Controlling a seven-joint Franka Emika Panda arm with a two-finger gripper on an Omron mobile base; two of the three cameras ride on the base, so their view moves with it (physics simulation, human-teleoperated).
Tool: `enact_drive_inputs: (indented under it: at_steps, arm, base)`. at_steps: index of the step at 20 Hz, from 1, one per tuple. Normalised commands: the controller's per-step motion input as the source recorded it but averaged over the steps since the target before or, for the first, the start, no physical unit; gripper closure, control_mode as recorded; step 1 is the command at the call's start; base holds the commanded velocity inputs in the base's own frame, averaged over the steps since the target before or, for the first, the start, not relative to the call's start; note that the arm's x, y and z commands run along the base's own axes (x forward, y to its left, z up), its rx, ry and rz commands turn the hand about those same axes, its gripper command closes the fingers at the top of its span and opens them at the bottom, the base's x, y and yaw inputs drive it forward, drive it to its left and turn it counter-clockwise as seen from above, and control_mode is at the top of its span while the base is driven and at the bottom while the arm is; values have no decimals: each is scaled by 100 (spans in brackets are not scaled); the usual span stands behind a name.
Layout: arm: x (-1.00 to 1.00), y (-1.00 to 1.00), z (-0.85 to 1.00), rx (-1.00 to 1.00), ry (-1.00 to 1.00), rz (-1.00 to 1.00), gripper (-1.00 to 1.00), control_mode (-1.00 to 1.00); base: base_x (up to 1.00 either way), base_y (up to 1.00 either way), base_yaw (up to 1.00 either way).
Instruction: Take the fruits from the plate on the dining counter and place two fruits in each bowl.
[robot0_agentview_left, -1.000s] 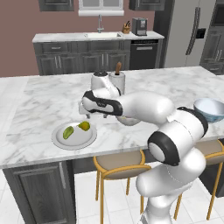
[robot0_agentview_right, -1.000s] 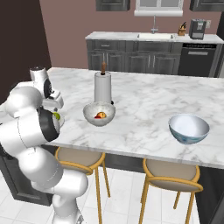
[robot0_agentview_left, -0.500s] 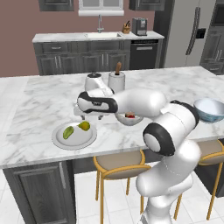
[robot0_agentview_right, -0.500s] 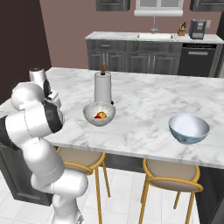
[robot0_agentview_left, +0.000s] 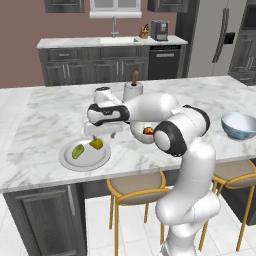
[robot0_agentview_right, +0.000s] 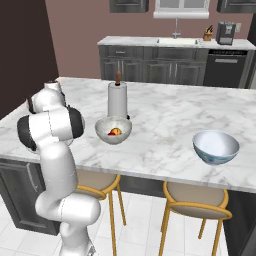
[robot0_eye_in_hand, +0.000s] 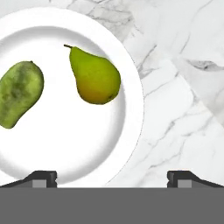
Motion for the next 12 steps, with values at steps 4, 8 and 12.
enact_drive_inputs:
  at_steps: [4,8,12]
  arm:
    - [6,28,-46,-1,-3,13,-100,-100]
    - [11,0,-41,0,-10,10,-100,-100]
    - [20,0,-12,0,-3,7,-100,-100]
  base:
    - [0,0,0]
    - [0,0,0]
    - [0,0,0]
